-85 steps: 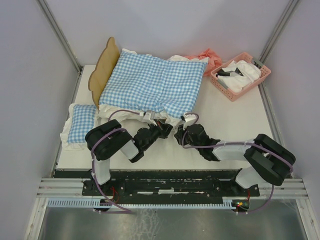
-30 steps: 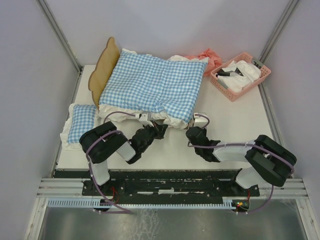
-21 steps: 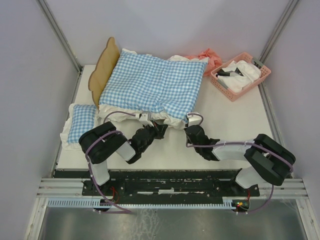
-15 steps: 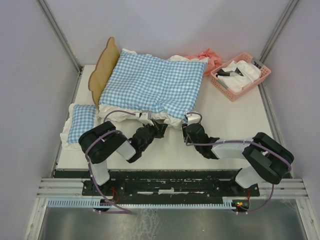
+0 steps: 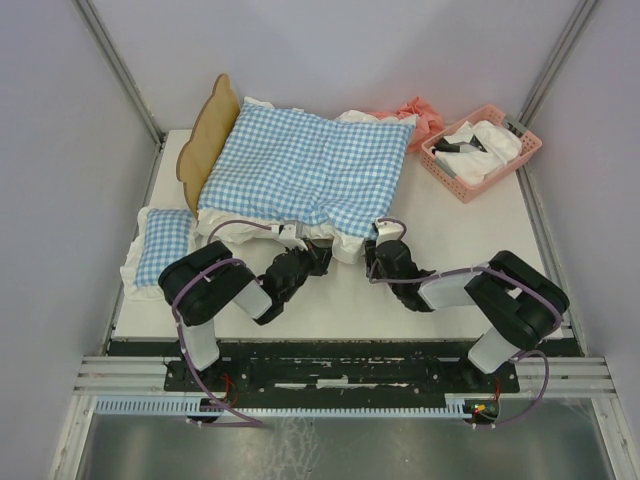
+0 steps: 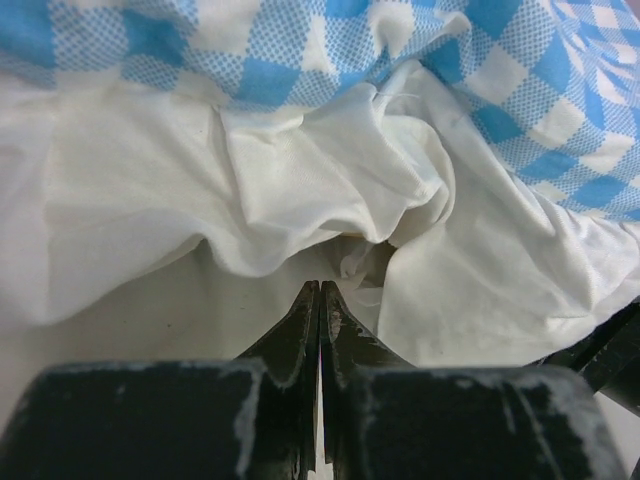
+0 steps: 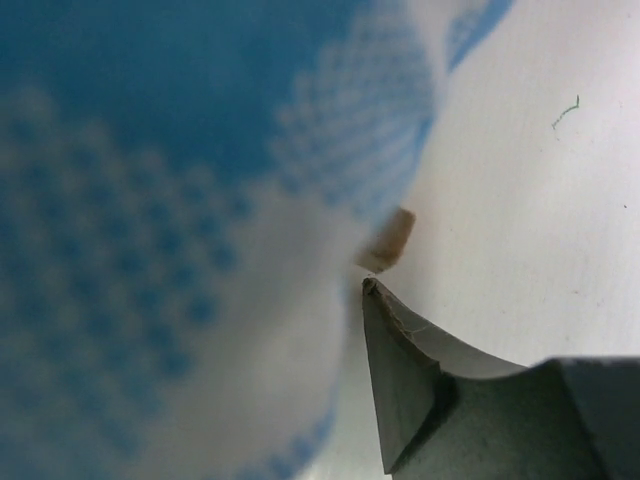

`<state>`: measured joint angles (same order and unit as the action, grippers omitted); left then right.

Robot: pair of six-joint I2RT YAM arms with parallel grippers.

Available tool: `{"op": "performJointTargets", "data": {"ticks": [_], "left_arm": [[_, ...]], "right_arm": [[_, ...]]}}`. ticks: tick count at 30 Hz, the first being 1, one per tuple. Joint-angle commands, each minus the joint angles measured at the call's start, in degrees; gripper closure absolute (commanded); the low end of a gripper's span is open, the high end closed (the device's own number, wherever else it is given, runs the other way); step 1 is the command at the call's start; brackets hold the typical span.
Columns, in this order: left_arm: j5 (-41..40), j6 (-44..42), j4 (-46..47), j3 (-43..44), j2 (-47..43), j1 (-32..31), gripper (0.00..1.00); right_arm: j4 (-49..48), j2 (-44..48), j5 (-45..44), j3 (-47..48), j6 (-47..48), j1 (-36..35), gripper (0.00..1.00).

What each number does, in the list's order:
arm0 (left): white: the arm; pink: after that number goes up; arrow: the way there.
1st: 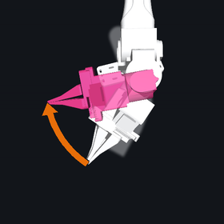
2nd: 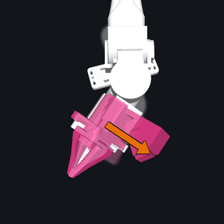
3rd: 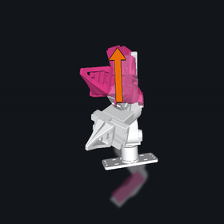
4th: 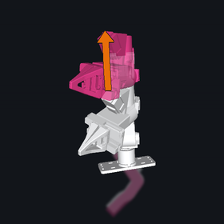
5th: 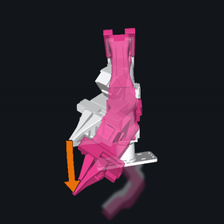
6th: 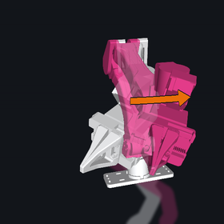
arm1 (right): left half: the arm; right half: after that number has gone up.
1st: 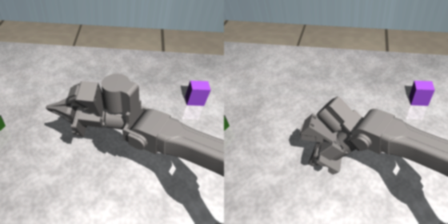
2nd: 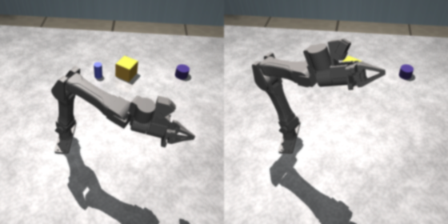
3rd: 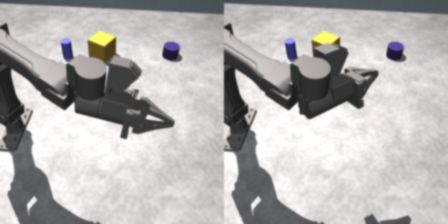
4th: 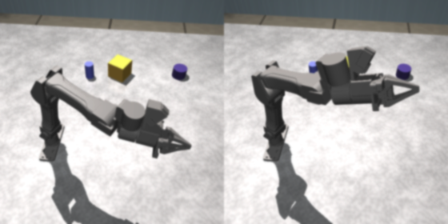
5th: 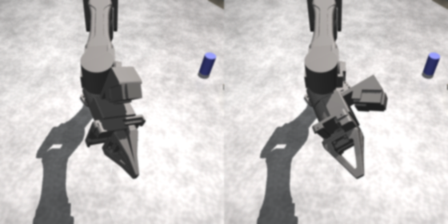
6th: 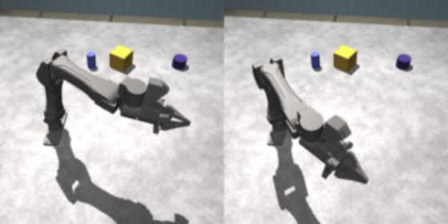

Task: Set up the pet bed
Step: Tie the ropes to the bed frame.

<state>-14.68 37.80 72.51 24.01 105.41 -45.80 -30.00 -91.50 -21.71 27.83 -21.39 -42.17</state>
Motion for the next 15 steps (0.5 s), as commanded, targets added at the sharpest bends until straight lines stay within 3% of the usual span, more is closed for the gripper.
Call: {"op": "performJointTargets", "data": {"ticks": [1,8,15], "left_arm": [[0.1,-0.9,2.8,1.4,0.3,0.3,0.97],[0.0,-1.1,2.7,1.4,0.2,0.3,0.97],[-1.2,-1.6,2.0,0.2,-0.5,0.4,0.97]], "right_arm": [[-2.7,-2.6,3.2,0.5,-1.3,0.4,0.54],[-3.1,0.1,0.6,-2.5,-3.3,0.5,0.96],[5.1,9.6,-4.8,-3.5,-5.5,0.5,0.98]]}}
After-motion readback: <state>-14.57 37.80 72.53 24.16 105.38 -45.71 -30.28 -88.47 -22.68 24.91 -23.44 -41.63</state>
